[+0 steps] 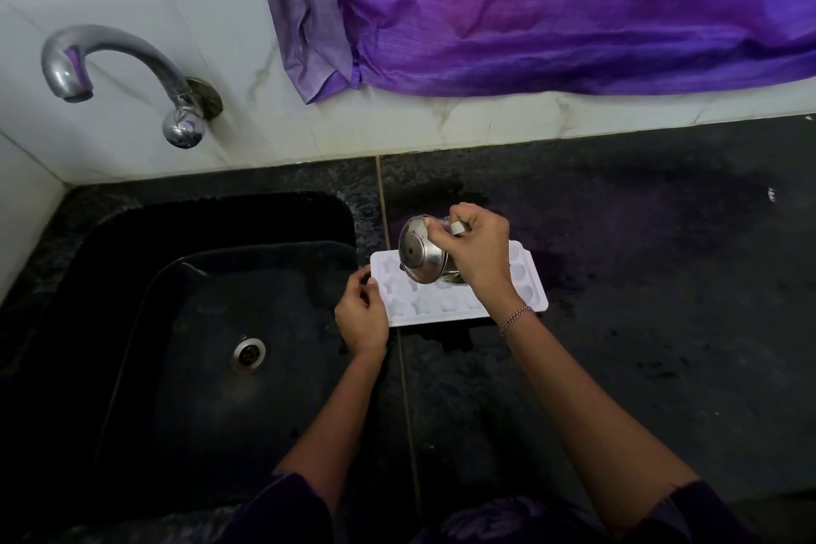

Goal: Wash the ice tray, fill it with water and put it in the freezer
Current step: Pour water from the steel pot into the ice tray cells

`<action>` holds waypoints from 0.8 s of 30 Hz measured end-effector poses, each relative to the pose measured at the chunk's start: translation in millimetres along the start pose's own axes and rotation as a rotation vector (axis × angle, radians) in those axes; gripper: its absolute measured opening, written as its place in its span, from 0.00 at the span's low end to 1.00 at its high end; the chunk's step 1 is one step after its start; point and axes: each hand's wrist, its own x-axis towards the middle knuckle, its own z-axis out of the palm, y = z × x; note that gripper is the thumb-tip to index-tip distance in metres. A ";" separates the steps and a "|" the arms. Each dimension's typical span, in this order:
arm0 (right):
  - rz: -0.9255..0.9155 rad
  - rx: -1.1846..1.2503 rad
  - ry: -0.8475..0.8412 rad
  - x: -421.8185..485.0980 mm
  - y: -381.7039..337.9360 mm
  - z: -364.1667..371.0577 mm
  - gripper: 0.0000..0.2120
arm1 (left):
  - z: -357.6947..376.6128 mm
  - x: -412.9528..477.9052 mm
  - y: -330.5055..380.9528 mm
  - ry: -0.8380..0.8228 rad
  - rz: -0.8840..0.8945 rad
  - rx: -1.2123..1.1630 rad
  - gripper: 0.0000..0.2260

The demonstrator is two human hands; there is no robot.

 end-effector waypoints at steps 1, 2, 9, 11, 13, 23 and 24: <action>-0.006 -0.013 -0.005 0.2 -0.8 0.7 0.25 | -0.1 0.1 0.2 0.001 0.000 0.005 0.10; -0.012 -0.022 -0.011 0.3 -1.4 1.2 0.24 | 0.0 0.2 0.2 0.002 -0.002 0.007 0.10; -0.067 -0.080 -0.042 -0.7 -2.0 3.4 0.20 | 0.6 1.7 -1.9 -0.007 -0.004 0.002 0.10; -0.066 -0.086 -0.045 -1.2 -2.1 3.8 0.20 | 0.4 1.6 -1.7 -0.007 -0.004 0.005 0.10; -0.067 -0.091 -0.044 -1.8 -2.8 3.9 0.21 | 0.3 1.4 -1.8 -0.004 -0.007 0.004 0.10; -0.063 -0.008 0.023 -4.4 -2.9 3.9 0.20 | 0.0 1.5 -0.7 -0.011 -0.008 0.011 0.10; -0.050 0.019 0.037 -4.3 -2.5 3.2 0.20 | 0.0 1.4 -0.6 -0.011 -0.008 0.009 0.10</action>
